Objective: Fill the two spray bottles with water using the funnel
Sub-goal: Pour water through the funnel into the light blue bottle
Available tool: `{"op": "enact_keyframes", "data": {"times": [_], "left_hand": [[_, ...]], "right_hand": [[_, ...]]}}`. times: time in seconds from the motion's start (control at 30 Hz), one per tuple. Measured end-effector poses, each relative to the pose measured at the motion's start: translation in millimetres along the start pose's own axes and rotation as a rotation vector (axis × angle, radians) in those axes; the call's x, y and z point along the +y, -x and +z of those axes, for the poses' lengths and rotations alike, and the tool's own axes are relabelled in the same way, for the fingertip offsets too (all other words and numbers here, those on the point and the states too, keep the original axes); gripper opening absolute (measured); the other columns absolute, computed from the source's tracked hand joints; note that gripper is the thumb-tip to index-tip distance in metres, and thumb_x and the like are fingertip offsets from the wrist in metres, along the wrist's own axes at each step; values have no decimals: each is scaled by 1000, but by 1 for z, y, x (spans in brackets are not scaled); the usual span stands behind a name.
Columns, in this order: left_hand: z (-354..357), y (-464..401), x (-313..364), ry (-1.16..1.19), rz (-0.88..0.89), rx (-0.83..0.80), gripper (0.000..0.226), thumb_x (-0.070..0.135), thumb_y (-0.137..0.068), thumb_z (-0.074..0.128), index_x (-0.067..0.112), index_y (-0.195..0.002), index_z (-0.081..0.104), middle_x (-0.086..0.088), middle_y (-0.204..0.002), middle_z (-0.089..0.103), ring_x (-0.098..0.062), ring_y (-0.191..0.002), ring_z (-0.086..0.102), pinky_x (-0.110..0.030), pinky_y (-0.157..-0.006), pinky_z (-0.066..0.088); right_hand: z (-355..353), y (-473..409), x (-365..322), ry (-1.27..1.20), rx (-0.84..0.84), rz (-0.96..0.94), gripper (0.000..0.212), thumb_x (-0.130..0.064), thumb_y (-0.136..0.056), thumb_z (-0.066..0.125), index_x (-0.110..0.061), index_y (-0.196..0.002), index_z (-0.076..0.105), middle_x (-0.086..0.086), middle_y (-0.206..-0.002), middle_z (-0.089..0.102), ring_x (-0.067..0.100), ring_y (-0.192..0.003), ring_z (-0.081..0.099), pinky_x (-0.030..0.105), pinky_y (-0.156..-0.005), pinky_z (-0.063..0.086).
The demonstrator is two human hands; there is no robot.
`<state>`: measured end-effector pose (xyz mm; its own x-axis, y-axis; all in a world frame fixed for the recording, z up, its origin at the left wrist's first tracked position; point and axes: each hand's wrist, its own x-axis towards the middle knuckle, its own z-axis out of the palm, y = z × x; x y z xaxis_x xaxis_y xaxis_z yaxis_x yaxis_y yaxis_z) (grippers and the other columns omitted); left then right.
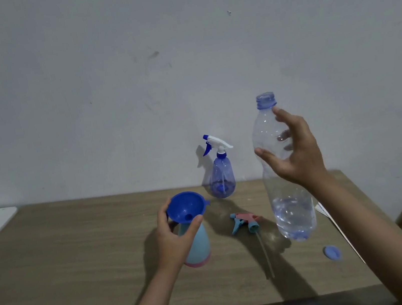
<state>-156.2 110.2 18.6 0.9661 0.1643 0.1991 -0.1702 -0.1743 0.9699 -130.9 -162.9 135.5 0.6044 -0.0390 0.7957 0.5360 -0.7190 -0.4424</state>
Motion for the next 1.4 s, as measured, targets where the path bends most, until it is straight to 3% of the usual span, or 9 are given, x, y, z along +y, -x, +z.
{"op": "enact_keyframes", "data": {"times": [0.1,0.27,0.37,0.53,0.87,1.07,1.17,1.4], "left_hand": [[-3,1,4,-12,-24,-16,69,25,-70,81,36,-125,42,3,-121,58,-1,-99,58,-6,-71,42],[-6,2,13,-35,-30,-31,64,22,-71,81,34,-120,43,3,-116,59,5,-92,55,2,-63,40],[-8,2,15,-46,-24,-51,63,21,-71,81,31,-121,43,4,-114,59,5,-90,55,4,-64,38],[-12,3,16,-54,-25,-90,70,27,-74,79,26,-133,41,10,-121,55,-2,-101,53,6,-67,38],[-17,2,15,-71,-29,-118,78,37,-73,77,32,-138,34,11,-129,52,-5,-109,53,-5,-69,39],[-17,0,10,-38,-44,-122,78,35,-74,77,30,-139,35,8,-130,53,-6,-108,55,-6,-71,41],[-18,0,10,-32,-47,-131,76,35,-74,77,31,-138,35,10,-127,53,-3,-105,55,-7,-70,41],[-17,-3,5,-5,-35,-135,77,36,-71,79,31,-136,38,7,-129,53,-10,-108,57,-13,-75,45]], "right_hand": [[7,2,-15,12,-157,22,80,-43,-69,76,-39,-137,35,-2,-117,51,12,-83,55,17,-63,43],[23,19,-35,78,-468,118,75,-47,-69,78,-49,-131,38,-7,-113,53,-3,-77,51,29,-71,49],[31,28,-41,81,-665,132,75,-47,-69,78,-53,-130,36,-8,-109,53,-6,-72,49,26,-73,45],[42,31,-44,92,-899,87,78,-55,-68,74,-54,-133,31,-6,-127,55,10,-107,55,28,-80,47],[44,17,-59,278,-1051,8,76,-47,-69,75,-54,-133,34,-9,-123,58,13,-108,55,32,-81,47],[41,13,-70,350,-1124,-19,77,-46,-69,75,-51,-135,35,-17,-108,51,16,-103,57,30,-78,45],[41,11,-71,385,-1156,-55,78,-46,-70,75,-50,-137,35,-14,-118,53,15,-106,54,29,-79,43],[44,9,-68,413,-1180,-68,81,-51,-68,74,-53,-137,31,-10,-118,56,15,-108,53,32,-84,46]]}}
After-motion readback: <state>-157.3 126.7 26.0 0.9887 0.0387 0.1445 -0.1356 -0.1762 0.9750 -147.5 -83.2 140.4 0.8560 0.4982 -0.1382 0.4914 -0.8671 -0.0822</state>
